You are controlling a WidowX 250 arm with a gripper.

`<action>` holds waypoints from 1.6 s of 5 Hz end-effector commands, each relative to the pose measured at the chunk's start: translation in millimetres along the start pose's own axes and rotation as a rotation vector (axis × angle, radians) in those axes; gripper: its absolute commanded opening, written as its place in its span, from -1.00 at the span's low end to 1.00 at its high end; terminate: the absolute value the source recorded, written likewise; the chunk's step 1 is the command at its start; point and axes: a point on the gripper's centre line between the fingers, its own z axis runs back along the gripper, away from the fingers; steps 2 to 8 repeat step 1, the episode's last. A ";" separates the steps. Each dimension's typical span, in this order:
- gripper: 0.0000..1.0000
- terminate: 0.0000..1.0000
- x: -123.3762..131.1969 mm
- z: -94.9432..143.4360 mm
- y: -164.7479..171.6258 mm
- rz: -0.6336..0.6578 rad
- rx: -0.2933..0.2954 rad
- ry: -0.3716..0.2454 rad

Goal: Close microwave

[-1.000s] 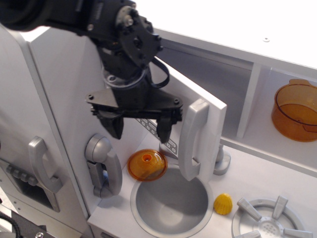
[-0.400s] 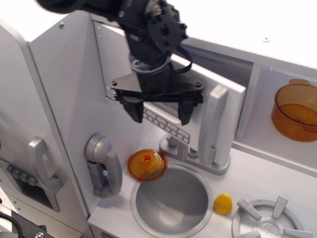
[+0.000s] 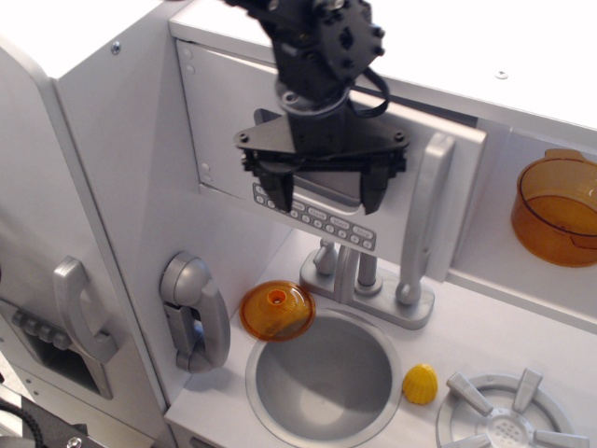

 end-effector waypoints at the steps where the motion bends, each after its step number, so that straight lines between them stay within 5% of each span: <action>1: 1.00 1.00 18.6 8.7 -0.7 0.019 -0.004 -0.037; 8: 1.00 1.00 18.6 8.7 -0.7 0.019 -0.004 -0.037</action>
